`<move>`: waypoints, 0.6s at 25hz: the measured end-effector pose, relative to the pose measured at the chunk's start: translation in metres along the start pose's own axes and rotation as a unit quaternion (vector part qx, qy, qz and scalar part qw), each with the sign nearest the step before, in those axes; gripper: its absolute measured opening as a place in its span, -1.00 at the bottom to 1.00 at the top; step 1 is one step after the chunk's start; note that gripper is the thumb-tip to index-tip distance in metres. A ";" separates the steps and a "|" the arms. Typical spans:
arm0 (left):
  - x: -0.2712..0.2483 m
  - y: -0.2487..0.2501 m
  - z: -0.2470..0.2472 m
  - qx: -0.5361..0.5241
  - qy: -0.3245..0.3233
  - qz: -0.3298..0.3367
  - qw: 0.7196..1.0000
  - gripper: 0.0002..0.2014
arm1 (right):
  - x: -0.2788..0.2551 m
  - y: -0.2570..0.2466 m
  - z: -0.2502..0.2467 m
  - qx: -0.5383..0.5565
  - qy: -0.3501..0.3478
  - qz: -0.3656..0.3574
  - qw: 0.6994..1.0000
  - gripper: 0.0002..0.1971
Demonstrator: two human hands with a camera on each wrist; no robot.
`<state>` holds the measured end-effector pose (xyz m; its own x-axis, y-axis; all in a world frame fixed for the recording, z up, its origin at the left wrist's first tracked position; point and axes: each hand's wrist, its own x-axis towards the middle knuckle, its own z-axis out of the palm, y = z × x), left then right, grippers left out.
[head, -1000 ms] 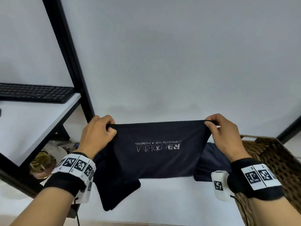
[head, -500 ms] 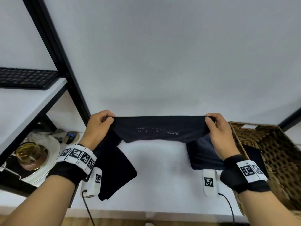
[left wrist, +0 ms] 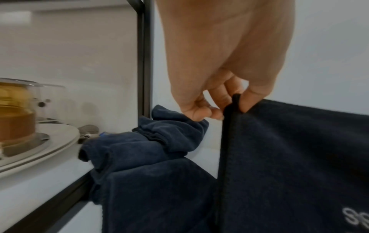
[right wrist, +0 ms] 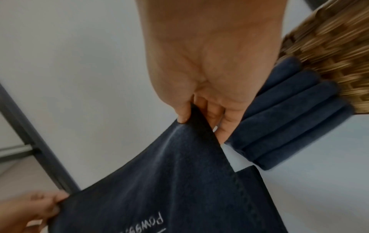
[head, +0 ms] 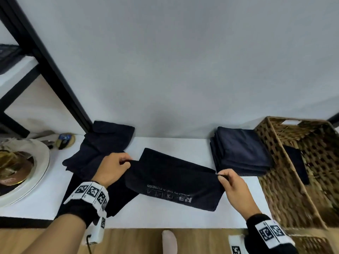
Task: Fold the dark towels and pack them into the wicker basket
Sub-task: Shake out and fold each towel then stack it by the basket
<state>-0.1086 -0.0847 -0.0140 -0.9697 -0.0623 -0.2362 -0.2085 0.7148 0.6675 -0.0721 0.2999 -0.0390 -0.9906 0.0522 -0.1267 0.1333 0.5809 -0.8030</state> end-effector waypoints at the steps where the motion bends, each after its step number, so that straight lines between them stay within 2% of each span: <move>1: 0.017 -0.002 0.010 0.022 0.006 0.001 1.000 -0.75 | 0.011 0.006 0.006 -0.048 0.006 0.010 0.999 -0.85; 4: 0.071 -0.006 0.045 0.037 0.018 -0.014 0.999 -0.73 | 0.043 0.013 0.025 -0.214 -0.005 0.027 0.976 -0.98; 7: 0.115 -0.007 0.087 0.013 -0.002 -0.030 0.999 -0.72 | 0.069 0.023 0.048 -0.366 -0.101 0.079 0.922 -0.76; 9: 0.125 -0.006 0.112 0.054 -0.027 -0.029 0.998 -0.64 | 0.075 0.030 0.061 -0.432 -0.118 0.094 0.889 -0.60; 11: 0.116 -0.001 0.125 0.121 -0.037 0.020 0.992 -0.56 | 0.075 0.029 0.074 -0.456 -0.071 0.020 0.887 -0.46; 12: 0.108 0.000 0.130 0.149 -0.052 0.066 0.985 -0.56 | 0.078 0.029 0.081 -0.453 -0.055 -0.029 0.889 -0.44; 13: 0.097 0.003 0.133 0.188 -0.096 0.118 0.970 -0.54 | 0.083 0.034 0.087 -0.442 -0.039 -0.073 0.893 -0.46; 15: 0.077 0.002 0.140 0.317 -0.200 0.188 0.908 -0.42 | 0.094 0.042 0.094 -0.405 -0.063 -0.106 0.906 -0.57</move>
<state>-0.1659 0.0100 -0.1296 -0.8069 0.4366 -0.3979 0.3661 0.8983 0.2431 -0.1564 0.2525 -0.1395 -0.9732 -0.1928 -0.1256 -0.1760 0.9753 -0.1335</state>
